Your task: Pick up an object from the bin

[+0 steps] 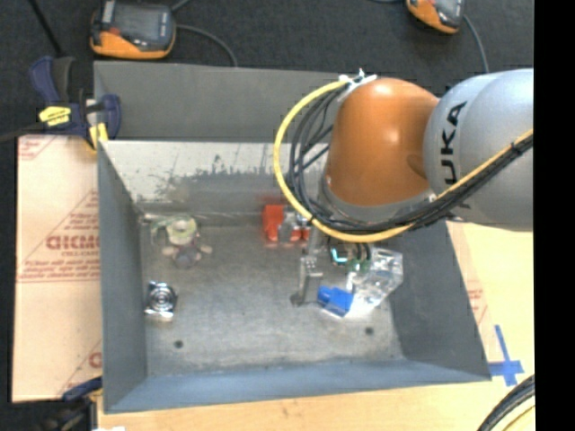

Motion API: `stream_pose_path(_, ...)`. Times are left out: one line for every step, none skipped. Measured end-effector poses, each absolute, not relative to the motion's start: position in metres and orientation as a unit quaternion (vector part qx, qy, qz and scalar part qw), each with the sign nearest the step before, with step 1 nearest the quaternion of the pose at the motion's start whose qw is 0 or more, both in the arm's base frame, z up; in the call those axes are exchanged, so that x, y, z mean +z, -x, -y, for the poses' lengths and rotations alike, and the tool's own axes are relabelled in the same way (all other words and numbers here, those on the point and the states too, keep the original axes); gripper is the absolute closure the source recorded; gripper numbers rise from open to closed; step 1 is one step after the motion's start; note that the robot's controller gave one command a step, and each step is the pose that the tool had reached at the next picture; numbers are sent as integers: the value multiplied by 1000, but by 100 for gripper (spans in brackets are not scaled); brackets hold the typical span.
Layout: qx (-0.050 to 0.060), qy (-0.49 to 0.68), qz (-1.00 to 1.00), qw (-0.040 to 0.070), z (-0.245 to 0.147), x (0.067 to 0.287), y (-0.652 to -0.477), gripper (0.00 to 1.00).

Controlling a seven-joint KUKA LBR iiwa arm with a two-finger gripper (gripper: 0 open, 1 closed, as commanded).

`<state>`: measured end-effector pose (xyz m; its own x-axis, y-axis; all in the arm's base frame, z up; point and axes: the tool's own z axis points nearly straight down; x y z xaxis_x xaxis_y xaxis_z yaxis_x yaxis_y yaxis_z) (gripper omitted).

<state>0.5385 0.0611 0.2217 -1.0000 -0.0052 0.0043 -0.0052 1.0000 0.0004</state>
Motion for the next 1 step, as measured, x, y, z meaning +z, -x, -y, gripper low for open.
stream_pose_path(0, -73, 997, 0, -144, 67, -595, 0)
